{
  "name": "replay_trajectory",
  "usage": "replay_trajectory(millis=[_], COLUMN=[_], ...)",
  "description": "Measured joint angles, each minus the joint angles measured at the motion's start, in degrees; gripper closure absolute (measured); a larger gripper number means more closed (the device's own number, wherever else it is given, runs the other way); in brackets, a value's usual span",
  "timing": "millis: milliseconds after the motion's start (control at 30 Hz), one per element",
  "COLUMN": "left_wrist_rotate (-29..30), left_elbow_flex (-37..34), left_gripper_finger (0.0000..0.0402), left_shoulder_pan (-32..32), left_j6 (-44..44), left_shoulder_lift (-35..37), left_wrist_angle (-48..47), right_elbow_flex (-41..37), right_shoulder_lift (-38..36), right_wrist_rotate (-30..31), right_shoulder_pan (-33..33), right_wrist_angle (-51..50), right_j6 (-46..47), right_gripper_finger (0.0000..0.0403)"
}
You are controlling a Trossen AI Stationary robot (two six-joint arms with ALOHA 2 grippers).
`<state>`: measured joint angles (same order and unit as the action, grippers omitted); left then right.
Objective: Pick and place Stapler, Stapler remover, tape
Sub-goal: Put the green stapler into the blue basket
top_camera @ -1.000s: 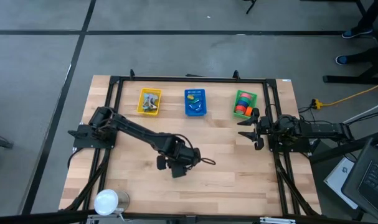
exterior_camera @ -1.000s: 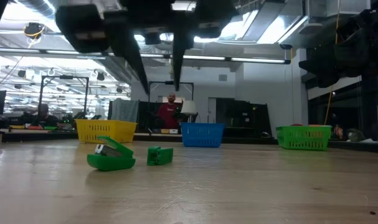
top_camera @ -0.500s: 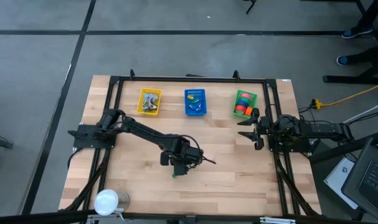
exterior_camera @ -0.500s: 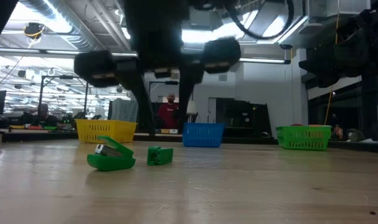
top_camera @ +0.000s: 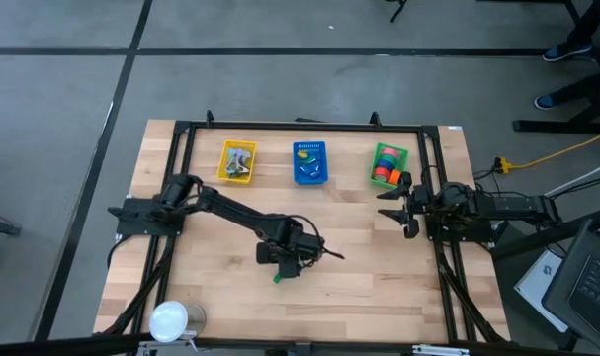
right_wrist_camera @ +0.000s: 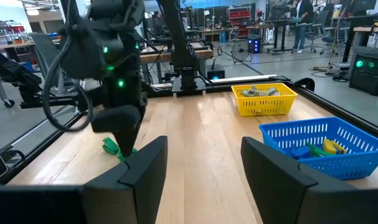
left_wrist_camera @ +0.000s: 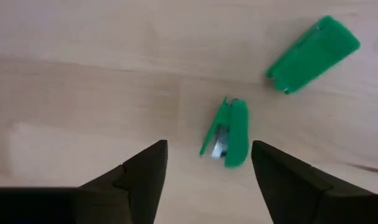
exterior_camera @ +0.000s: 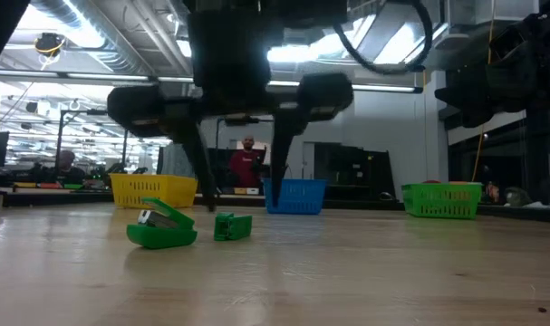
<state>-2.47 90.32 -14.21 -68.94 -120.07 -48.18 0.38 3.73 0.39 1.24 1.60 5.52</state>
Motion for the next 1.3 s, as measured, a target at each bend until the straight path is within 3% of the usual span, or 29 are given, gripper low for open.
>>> replay_trajectory(millis=[433,833,1300], left_wrist_rotate=[-0.47,-0.56,0.98], left_elbow_flex=[0.11,0.07,-0.26], left_gripper_finger=[0.0189,0.0343,0.0343], left_shoulder_pan=[-0.38,-0.14,3.98], left_j6=[-0.83,3.26,18.10], left_shoulder_lift=[-3.15,-3.41,0.02], left_wrist_angle=[0.13,-1.84,-1.18], right_elbow_flex=[0.02,0.02,0.02], right_shoulder_lift=[0.00,0.00,0.00], right_wrist_rotate=[-0.01,0.01,0.01], right_shoulder_pan=[0.01,0.00,0.02], right_wrist_angle=[0.01,0.00,0.00], right_j6=[0.00,0.01,0.00], right_gripper_finger=[0.0192,0.0192,0.0192])
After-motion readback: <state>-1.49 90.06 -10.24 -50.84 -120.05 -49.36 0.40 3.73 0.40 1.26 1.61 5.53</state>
